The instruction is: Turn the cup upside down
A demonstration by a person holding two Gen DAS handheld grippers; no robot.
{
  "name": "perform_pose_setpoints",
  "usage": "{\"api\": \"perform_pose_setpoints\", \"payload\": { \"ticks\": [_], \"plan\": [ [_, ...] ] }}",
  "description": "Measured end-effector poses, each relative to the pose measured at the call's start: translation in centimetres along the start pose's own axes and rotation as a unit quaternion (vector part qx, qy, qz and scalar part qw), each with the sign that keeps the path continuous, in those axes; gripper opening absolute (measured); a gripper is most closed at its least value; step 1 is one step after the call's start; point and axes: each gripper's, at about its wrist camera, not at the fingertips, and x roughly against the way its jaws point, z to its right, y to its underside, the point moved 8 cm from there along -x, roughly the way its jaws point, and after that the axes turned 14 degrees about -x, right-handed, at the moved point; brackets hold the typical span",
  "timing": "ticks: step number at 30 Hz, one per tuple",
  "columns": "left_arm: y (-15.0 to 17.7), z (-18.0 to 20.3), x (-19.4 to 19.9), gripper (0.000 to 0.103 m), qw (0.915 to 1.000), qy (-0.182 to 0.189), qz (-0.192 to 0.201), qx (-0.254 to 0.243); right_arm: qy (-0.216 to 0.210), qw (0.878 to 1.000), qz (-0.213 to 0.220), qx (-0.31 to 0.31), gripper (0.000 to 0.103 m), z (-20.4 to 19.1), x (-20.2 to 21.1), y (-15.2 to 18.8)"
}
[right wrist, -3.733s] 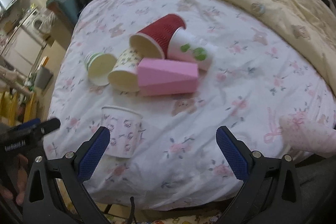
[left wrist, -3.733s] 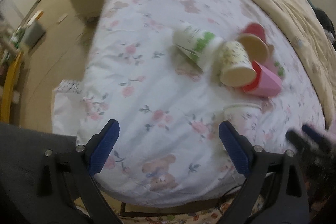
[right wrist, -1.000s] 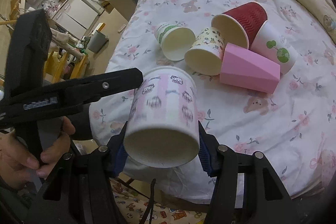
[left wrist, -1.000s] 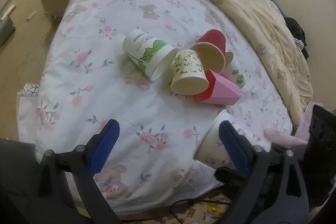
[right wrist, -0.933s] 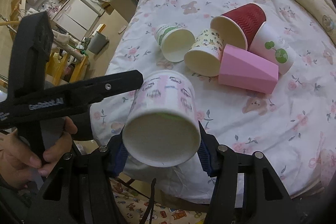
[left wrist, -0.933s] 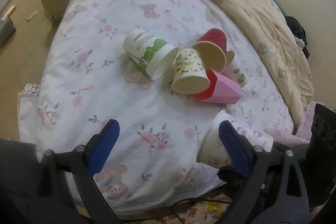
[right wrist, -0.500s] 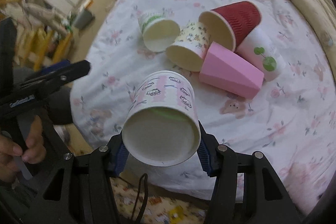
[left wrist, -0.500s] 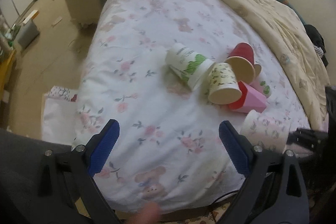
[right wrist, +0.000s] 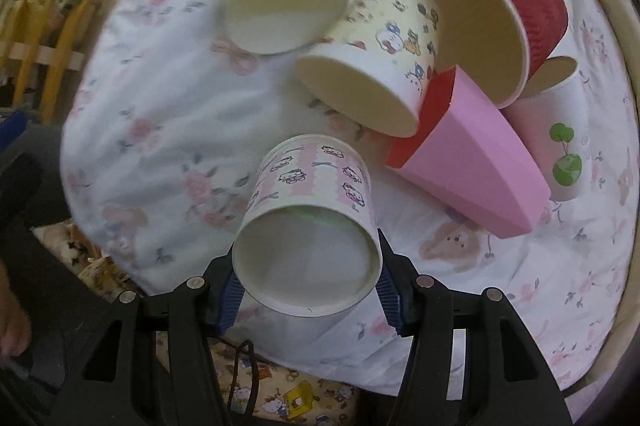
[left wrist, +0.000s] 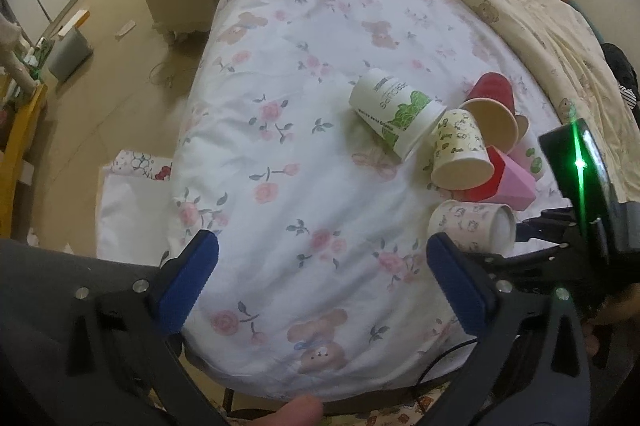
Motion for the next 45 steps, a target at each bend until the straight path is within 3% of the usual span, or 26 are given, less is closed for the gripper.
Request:
{"api": "perform_pose_setpoints", "payload": {
  "ticks": [8, 11, 16, 19, 24, 31, 36, 39, 45],
  "plan": [
    [0.0, 0.9, -0.2, 0.103, 0.9999, 0.012, -0.001, -0.011, -0.025, 0.999, 0.012, -0.023, 0.063, 0.5, 0.1, -0.4],
    [-0.2, 1.5, 0.1, 0.103, 0.9997, 0.016, 0.006, -0.019, -0.048, 0.998, 0.019, -0.048, 0.078, 1.0, 0.5, -0.4],
    [-0.3, 2.0, 1.0, 0.103, 0.9987, -0.001, 0.031, -0.042, -0.103, 0.989, 0.068, -0.084, 0.079, 2.6, 4.5, 2.0],
    [-0.1, 2.4, 1.9, 0.103, 0.9972, 0.000, 0.050, -0.055, -0.139, 0.975, 0.126, -0.119, 0.081, 4.1, 8.1, 4.1],
    [0.5, 3.6, 3.6, 0.103, 0.9942, 0.008, 0.080, -0.070, -0.106, 0.947, 0.263, -0.150, 0.095, 5.9, 12.2, 7.7],
    [1.7, 4.7, 5.8, 0.103, 0.9876, -0.009, 0.125, -0.095, -0.082, 0.915, 0.350, -0.184, 0.095, 5.6, 12.1, 11.3],
    [2.7, 4.4, 6.0, 0.103, 0.9888, -0.013, 0.131, -0.070, -0.029, 0.904, 0.384, -0.188, 0.095, 6.0, 11.5, 12.2],
    [3.1, 4.7, 5.5, 0.103, 0.9885, -0.019, 0.129, -0.076, -0.035, 0.897, 0.395, -0.196, 0.095, 6.7, 11.5, 12.0],
    [3.3, 5.6, 4.7, 0.103, 0.9878, -0.022, 0.124, -0.092, -0.049, 0.900, 0.382, -0.203, 0.096, 7.0, 10.6, 11.9]
  ]
}}
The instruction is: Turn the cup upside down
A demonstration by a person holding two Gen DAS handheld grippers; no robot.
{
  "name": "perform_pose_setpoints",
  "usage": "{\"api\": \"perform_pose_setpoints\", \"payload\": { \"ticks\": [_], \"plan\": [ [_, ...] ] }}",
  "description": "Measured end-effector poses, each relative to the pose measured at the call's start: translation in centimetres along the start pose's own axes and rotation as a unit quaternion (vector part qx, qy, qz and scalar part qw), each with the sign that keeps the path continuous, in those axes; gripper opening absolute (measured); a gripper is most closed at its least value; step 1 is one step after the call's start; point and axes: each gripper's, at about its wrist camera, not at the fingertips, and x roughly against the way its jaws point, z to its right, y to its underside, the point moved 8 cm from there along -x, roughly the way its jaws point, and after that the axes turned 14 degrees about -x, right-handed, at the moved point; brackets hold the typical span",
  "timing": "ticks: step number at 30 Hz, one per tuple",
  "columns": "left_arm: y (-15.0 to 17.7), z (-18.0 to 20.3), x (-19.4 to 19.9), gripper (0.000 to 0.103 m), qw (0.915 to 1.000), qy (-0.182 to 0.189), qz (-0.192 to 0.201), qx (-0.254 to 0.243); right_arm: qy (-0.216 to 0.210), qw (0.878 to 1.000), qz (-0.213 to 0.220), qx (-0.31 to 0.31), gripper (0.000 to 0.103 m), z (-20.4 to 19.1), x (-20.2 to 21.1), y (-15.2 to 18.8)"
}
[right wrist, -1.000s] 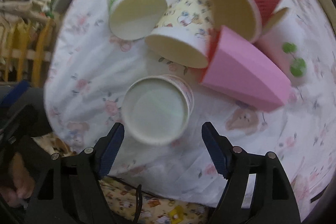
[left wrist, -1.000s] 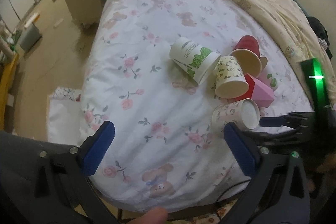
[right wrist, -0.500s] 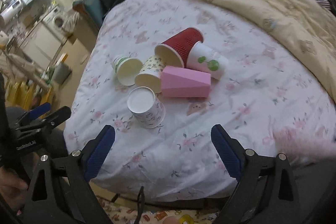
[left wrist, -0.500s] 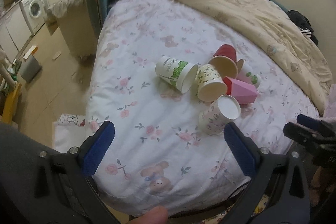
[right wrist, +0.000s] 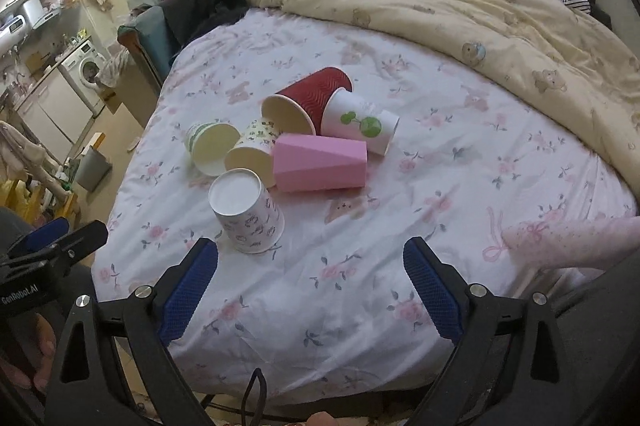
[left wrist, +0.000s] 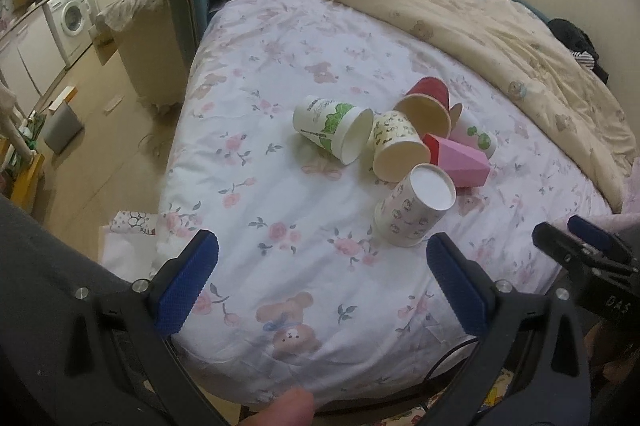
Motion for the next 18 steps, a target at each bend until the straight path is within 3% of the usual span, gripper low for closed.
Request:
{"api": "perform_pose_setpoints", "payload": {
  "ticks": [11, 18],
  "plan": [
    [0.29, -0.24, -0.23, 0.103, 0.9999, 0.009, -0.006, 0.011, 0.003, 1.000, 0.001, 0.006, 0.097, -0.16, -0.01, 0.21],
    [0.27, -0.23, -0.12, 0.103, 0.9999, 0.007, -0.005, 0.009, 0.005, 1.000, 0.005, 0.005, 0.103, -0.09, -0.06, 0.17]
  ]
}}
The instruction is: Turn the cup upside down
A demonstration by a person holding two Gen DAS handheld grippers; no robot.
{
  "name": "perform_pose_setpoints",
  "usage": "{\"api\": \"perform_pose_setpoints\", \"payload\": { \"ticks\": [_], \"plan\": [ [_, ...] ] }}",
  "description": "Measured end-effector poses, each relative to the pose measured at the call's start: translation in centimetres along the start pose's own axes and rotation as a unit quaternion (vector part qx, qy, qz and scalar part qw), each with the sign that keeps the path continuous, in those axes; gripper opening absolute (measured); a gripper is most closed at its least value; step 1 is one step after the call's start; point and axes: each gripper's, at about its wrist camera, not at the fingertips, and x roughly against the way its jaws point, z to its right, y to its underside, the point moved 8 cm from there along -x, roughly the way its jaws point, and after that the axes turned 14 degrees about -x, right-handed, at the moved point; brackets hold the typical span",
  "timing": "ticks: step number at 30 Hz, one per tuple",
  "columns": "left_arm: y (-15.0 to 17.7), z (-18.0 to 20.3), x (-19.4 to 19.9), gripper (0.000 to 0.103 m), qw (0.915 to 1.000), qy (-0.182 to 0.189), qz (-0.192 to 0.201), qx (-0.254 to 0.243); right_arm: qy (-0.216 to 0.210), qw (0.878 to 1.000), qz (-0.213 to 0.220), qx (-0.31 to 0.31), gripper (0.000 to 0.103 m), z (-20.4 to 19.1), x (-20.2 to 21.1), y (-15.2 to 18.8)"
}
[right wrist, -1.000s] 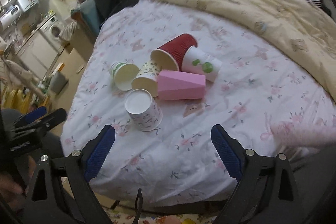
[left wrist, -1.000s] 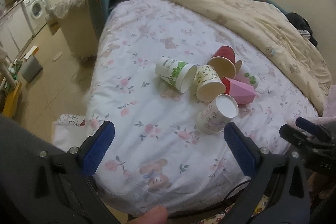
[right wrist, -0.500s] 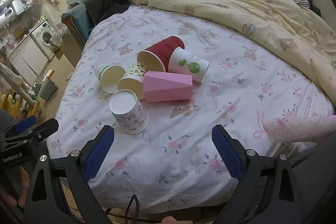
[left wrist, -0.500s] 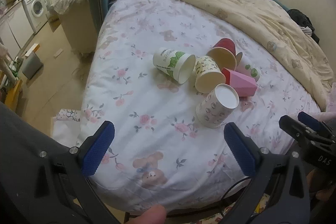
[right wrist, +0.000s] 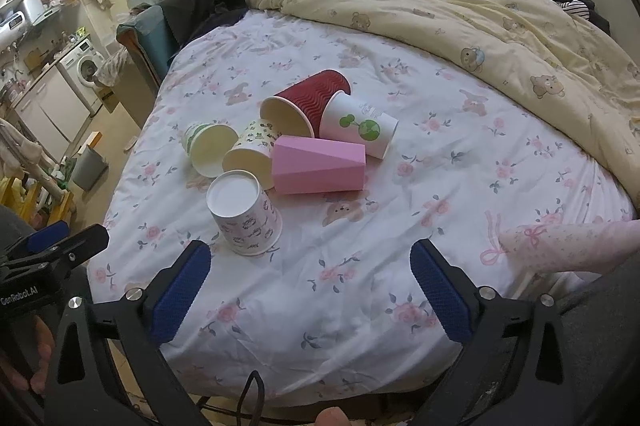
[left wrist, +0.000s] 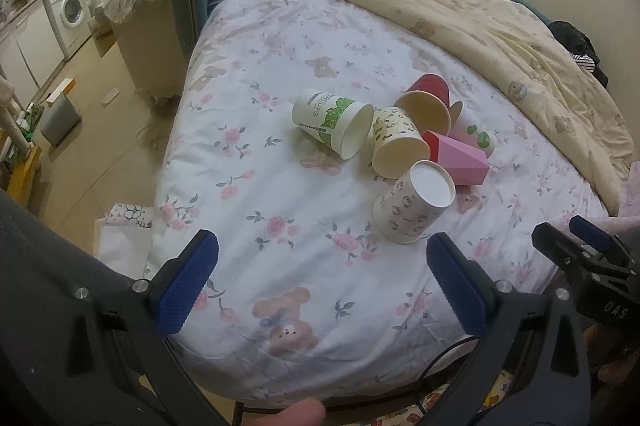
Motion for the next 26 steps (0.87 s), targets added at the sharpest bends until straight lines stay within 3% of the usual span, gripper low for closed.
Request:
{"api": "perform_pose_setpoints", "payload": {
  "ticks": [26],
  "plan": [
    [0.12, 0.11, 0.14, 0.103, 1.0000, -0.002, 0.001, 0.002, 0.002, 1.000, -0.002, 0.001, 0.103, -0.04, -0.01, -0.02]
  ]
}}
